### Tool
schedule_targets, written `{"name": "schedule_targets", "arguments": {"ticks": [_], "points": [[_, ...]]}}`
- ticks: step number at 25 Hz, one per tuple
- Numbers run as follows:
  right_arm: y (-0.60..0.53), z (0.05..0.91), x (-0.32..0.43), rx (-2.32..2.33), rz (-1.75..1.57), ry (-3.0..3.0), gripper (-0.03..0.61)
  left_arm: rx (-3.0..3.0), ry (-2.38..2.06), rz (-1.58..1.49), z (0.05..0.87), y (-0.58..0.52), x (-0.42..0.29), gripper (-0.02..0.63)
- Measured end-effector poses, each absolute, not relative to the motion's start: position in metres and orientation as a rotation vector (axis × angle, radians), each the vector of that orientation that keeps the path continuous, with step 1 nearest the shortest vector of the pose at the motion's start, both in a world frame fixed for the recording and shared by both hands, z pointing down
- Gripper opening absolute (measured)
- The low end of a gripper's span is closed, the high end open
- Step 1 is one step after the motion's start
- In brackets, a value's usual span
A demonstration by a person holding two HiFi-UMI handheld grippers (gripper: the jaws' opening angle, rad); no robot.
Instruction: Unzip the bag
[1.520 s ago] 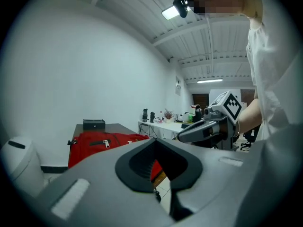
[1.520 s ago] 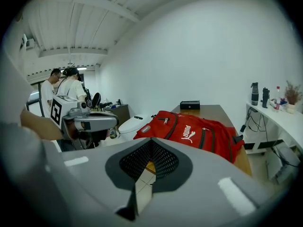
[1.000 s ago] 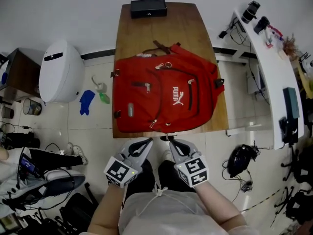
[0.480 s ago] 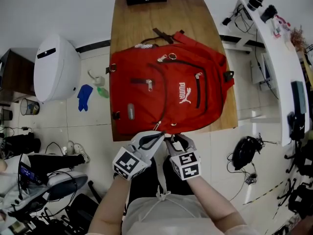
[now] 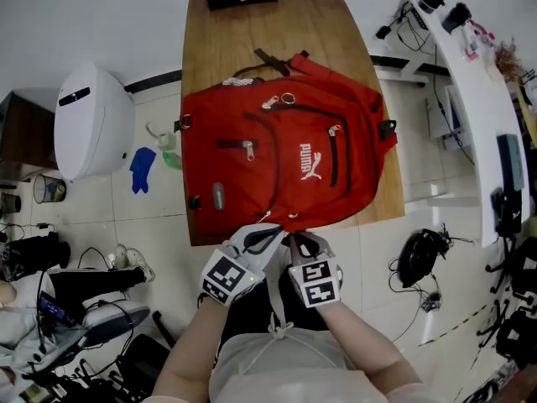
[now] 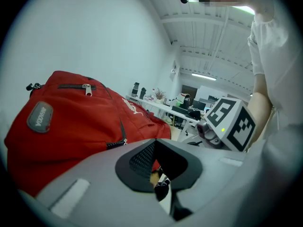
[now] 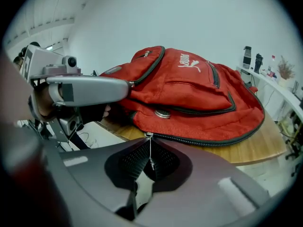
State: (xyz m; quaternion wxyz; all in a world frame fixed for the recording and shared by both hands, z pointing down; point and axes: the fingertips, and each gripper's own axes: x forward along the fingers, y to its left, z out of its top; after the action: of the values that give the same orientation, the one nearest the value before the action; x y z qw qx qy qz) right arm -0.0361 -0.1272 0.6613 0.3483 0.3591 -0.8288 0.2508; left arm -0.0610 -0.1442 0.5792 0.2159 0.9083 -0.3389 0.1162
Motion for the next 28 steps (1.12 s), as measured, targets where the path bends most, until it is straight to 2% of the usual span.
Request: {"name": "schedule_targets", "arguments": {"ticks": [11,28], "points": [[-0.127,0.654,-0.026,0.724,0.671,-2.192,0.011,2.361,-1.037,0.511,0.62,-0.156,-0.039,0.006],[-0.172,0.654,0.093,0.799,0.735,-2.045,0.011,2.239,-1.079,0.722,0.645,-0.159,-0.041,0.006]]}}
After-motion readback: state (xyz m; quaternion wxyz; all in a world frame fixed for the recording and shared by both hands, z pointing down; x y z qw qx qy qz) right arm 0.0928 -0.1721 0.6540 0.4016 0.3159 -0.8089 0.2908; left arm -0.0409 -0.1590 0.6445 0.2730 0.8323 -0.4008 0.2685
